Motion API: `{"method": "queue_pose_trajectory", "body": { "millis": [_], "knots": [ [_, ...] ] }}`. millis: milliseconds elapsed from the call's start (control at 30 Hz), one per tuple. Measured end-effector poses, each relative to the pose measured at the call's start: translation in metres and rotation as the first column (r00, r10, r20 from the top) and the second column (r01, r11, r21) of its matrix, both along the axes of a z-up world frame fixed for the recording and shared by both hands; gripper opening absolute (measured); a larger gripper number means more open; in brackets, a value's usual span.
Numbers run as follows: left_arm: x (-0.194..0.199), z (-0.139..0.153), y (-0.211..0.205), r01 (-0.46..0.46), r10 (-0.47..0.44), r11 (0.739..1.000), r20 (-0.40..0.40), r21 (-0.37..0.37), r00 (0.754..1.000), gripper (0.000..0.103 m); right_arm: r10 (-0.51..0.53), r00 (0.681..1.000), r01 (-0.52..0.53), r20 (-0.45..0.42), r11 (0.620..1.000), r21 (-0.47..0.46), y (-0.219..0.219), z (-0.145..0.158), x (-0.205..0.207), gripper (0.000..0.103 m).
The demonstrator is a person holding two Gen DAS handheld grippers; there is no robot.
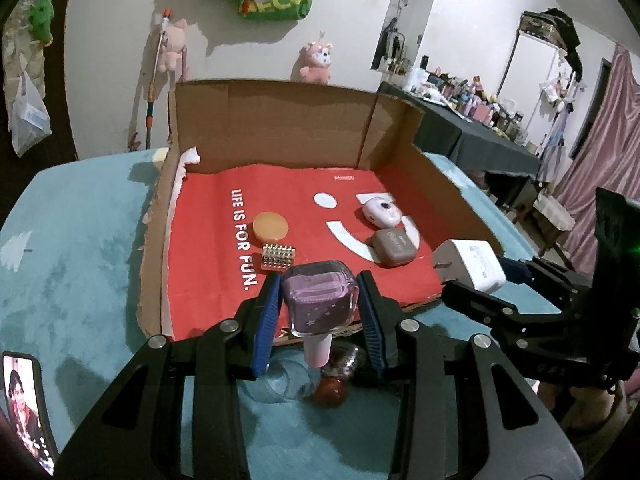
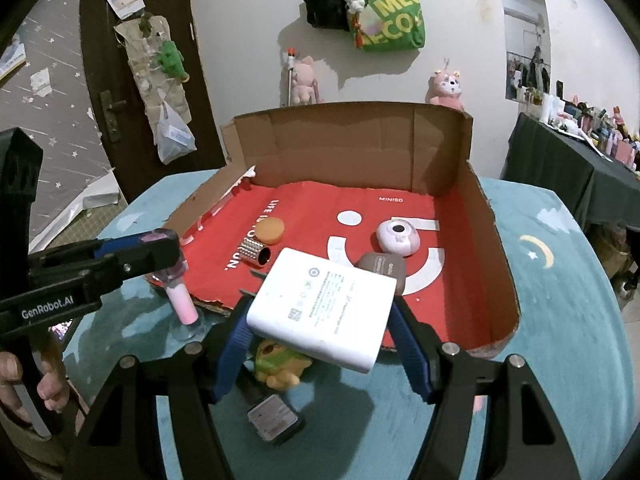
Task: Organize rigid objects
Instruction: 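Carry the pink tube and white charger into the box with both tools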
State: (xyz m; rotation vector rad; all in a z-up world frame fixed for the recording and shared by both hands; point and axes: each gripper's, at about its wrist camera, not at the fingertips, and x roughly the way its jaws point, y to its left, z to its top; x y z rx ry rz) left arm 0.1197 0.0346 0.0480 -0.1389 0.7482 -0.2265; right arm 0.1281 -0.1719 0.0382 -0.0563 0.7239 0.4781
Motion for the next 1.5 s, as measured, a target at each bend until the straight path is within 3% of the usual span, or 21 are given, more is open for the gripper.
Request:
{"method": "queue_pose_trajectory", "body": {
  "millis": [400, 1000, 1500],
  "knots": [
    [0.038, -0.028, 0.005, 0.006, -0.007, 1.0, -0.095, -0.012, 0.995, 0.035, 0.001, 0.998, -0.003, -0.062, 1.0, -0.03, 0.005, -0.021, 0.032, 0.069],
    [0.078, -0.063, 0.002, 0.026, -0.035, 0.999, -0.221, -0.043, 0.975, 0.034, 0.038, 0.974, -0.051, -0.224, 0.997, -0.05, 0.016, -0.055, 0.067, 0.069],
    [0.101, -0.068, -0.002, -0.015, 0.015, 1.0, -0.2, 0.004, 0.98, 0.034, -0.008, 0.974, -0.001, -0.228, 0.999, -0.037, 0.011, -0.062, 0.097, 0.069]
  ]
}}
